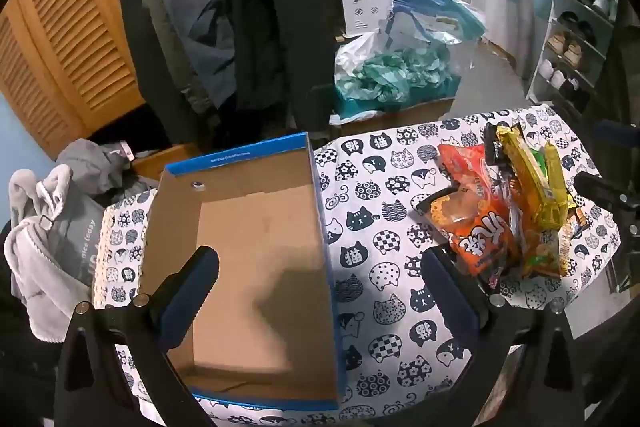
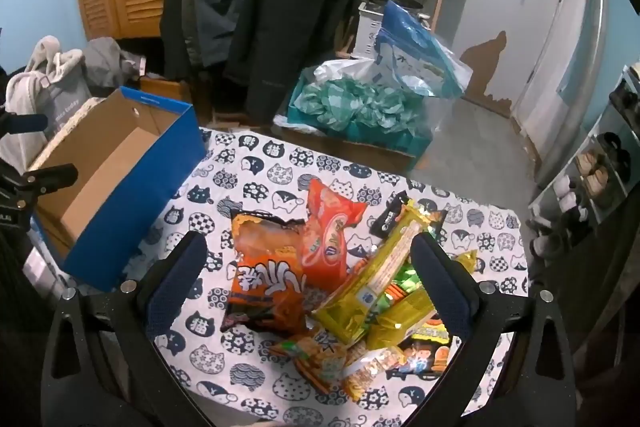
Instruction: Organize snacks
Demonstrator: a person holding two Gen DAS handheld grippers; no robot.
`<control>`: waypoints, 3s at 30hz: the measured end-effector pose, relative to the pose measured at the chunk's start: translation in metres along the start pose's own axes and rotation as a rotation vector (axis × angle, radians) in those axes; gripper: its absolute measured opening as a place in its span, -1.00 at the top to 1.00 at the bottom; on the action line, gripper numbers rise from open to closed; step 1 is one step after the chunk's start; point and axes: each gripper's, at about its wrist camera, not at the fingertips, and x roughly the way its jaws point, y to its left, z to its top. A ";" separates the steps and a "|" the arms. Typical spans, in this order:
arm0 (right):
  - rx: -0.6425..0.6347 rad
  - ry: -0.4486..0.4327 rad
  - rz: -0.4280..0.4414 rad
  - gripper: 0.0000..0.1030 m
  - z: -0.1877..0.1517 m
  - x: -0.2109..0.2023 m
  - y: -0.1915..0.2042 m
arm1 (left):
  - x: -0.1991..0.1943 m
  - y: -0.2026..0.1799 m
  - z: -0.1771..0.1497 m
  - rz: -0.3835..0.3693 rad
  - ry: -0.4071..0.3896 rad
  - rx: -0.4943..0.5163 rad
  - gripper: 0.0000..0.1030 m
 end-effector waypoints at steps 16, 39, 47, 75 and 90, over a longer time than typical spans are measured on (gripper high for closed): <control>0.034 0.024 0.015 -0.94 -0.006 0.007 -0.004 | 0.003 -0.001 -0.003 0.004 0.010 0.006 -0.98; 0.017 0.028 0.017 -0.94 -0.004 0.004 0.000 | 0.007 -0.007 -0.006 -0.004 0.031 0.018 -0.98; 0.015 0.028 0.019 -0.94 -0.006 0.004 0.001 | 0.008 -0.008 -0.007 -0.008 0.034 0.018 -0.98; 0.028 0.034 0.015 -0.94 -0.010 0.002 -0.006 | 0.013 -0.012 -0.012 -0.009 0.046 0.029 -0.98; 0.101 0.072 -0.070 -0.94 -0.014 0.005 -0.057 | 0.038 -0.031 0.003 -0.090 0.134 -0.012 -0.98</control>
